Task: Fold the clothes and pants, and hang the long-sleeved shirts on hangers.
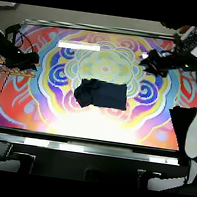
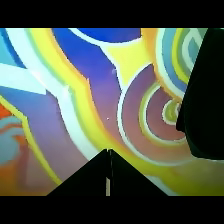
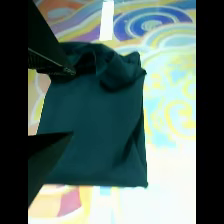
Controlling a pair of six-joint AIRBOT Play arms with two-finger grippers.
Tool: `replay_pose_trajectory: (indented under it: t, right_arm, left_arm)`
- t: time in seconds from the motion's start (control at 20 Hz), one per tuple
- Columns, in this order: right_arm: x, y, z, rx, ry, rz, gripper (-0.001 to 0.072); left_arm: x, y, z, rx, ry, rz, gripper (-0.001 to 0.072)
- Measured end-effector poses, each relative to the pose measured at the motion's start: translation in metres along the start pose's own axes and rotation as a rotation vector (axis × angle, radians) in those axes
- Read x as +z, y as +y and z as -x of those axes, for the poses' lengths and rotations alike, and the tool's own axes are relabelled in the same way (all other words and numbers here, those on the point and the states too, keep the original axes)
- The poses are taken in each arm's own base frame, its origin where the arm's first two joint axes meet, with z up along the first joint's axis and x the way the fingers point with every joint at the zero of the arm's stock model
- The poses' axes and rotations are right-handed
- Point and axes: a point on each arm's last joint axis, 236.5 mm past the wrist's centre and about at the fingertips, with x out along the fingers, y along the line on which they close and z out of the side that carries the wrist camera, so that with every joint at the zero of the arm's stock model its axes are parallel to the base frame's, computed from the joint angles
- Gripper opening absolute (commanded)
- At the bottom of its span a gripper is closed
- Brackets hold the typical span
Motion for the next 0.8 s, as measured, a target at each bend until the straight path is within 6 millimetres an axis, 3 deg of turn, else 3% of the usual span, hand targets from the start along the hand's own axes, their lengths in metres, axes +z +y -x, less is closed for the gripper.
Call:
replay_pose_trajectory:
  t: [0.15, 0.3, 0.5, 0.65, 0.8]
  right_arm:
    - [-0.005, -0.068, -0.002, -0.047, 0.028, -0.089, 0.043]
    - [-0.035, -0.108, -0.031, -0.042, 0.094, -0.143, 0.0455]
    - [-0.074, -0.121, -0.078, 0.027, 0.152, -0.192, 0.0454]
    - [-0.095, -0.115, -0.111, 0.058, 0.192, -0.192, 0.0454]
    - [-0.107, -0.109, -0.138, 0.06, 0.21, -0.186, 0.0404]
  left_arm:
    - [0.001, 0.0, 0.0, -0.001, -0.003, 0.0, 0.0013]
    - [0.002, 0.0, 0.0, -0.002, -0.009, 0.0, 0.0013]
    - [0.003, -0.001, 0.0, -0.003, -0.013, 0.0, 0.0014]
    - [0.003, -0.001, 0.0, -0.003, -0.013, 0.0, 0.0014]
    - [0.003, -0.001, 0.0, -0.003, -0.014, 0.0, 0.0013]
